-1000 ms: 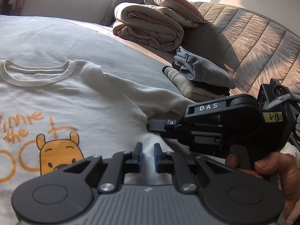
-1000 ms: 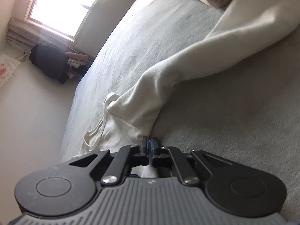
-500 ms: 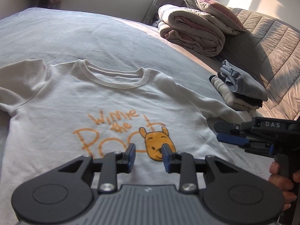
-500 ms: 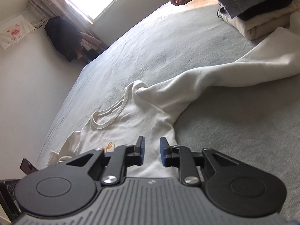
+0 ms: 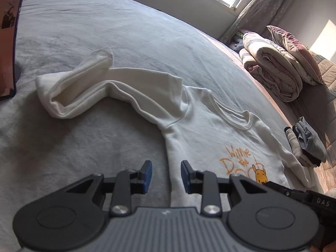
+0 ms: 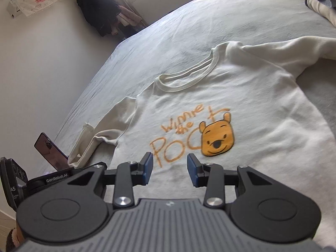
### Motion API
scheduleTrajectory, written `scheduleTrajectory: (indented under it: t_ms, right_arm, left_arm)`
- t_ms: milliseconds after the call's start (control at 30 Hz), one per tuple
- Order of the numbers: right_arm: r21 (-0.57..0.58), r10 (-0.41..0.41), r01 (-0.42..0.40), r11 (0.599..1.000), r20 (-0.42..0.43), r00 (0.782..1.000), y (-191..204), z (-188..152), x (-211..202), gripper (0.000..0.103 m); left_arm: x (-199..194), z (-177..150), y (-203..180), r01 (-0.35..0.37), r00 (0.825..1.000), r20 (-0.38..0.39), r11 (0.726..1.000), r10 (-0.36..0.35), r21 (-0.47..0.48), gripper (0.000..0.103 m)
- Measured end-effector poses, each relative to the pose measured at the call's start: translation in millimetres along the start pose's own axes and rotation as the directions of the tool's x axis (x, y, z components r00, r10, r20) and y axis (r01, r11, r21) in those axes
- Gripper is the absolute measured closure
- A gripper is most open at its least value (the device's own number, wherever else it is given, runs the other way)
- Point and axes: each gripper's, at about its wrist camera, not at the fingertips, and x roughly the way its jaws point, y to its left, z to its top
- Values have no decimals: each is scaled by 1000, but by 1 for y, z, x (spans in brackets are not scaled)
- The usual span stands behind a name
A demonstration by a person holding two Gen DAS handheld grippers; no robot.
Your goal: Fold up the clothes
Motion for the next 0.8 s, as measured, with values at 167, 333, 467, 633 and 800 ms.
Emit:
scheduleTrajectory:
  t_ms: [167,333,467,633,800]
  right_arm:
    - [-72,67,-70,995,-43,997,51,-17,26,63]
    - [-150,96,-108,983,-88,992,94,-33,50,63]
    - [-214,31,-52,975,-99,995,116,-43,66,62]
    - [-295,-76,48,954,-86,993,123,-54,73,62]
    - [-333,-117,96,938,-45,992,125,-65,68,62]
  left_arm:
    - [-6,-5,35,11,999,-42,997,-14,-77,73]
    - [-16,-8,46,38,998,-48,995,-42,-97,73]
    - [-18,-6,53,53,996,-58,992,-60,-116,73]
    - [-22,1,57,63,996,-47,989,-69,-137,73]
    - [-22,4,62,73,995,-48,982,-82,-173,73]
